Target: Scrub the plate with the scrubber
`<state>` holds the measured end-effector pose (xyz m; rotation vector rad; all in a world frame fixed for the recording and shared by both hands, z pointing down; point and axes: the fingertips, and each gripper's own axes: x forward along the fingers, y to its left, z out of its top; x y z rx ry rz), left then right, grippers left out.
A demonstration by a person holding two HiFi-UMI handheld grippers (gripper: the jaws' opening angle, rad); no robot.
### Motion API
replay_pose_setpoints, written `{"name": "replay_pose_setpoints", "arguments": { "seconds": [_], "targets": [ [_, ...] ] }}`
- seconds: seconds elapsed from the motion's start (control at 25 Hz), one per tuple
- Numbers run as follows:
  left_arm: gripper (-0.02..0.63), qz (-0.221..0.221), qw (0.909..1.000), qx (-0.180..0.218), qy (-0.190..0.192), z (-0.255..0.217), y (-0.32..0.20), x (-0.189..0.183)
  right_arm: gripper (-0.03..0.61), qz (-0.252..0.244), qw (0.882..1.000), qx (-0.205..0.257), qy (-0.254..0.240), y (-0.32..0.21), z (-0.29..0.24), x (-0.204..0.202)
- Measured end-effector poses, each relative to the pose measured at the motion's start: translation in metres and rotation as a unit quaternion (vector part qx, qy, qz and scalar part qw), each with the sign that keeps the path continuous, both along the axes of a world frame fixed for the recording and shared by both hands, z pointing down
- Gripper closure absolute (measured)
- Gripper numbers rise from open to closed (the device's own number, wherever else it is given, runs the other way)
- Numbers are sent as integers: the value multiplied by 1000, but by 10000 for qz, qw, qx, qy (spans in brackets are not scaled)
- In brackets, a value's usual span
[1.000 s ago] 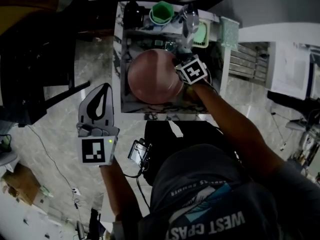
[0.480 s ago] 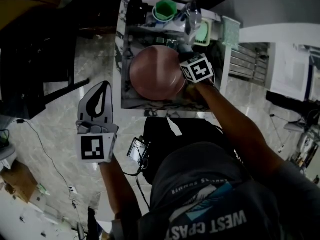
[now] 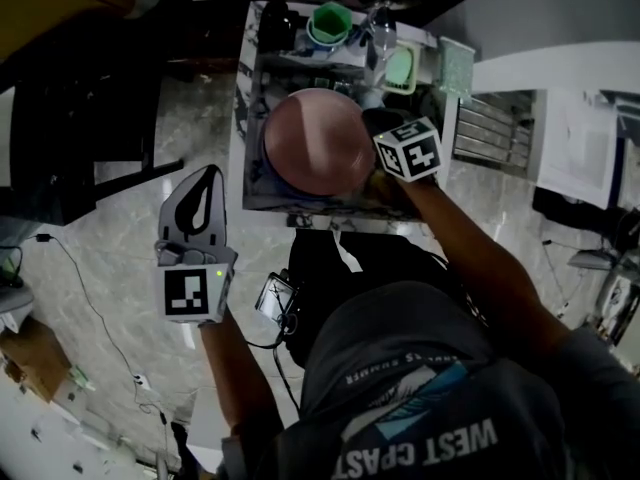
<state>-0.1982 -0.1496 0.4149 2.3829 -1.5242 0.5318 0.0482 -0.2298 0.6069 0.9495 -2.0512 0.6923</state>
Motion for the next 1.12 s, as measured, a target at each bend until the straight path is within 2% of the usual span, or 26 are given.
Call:
{"name": "replay_pose_setpoints", "arguments": {
  "seconds": [0.28, 0.56, 0.72, 1.12],
  "targets": [
    [612, -75, 9999, 142, -59, -12, 12, 2, 548, -74, 9987, 298, -405, 8, -43, -7],
    [612, -157, 9996, 215, -71, -23, 28, 8, 549, -144, 9991, 238, -317, 23, -49, 3],
    [612, -204, 9995, 242, -87, -28, 37, 9, 551, -196, 9998, 22, -42, 29, -28, 12],
    [612, -206, 9995, 210, -89, -24, 48, 7, 552, 23, 9968, -652, 468, 16, 38, 14]
  ]
}}
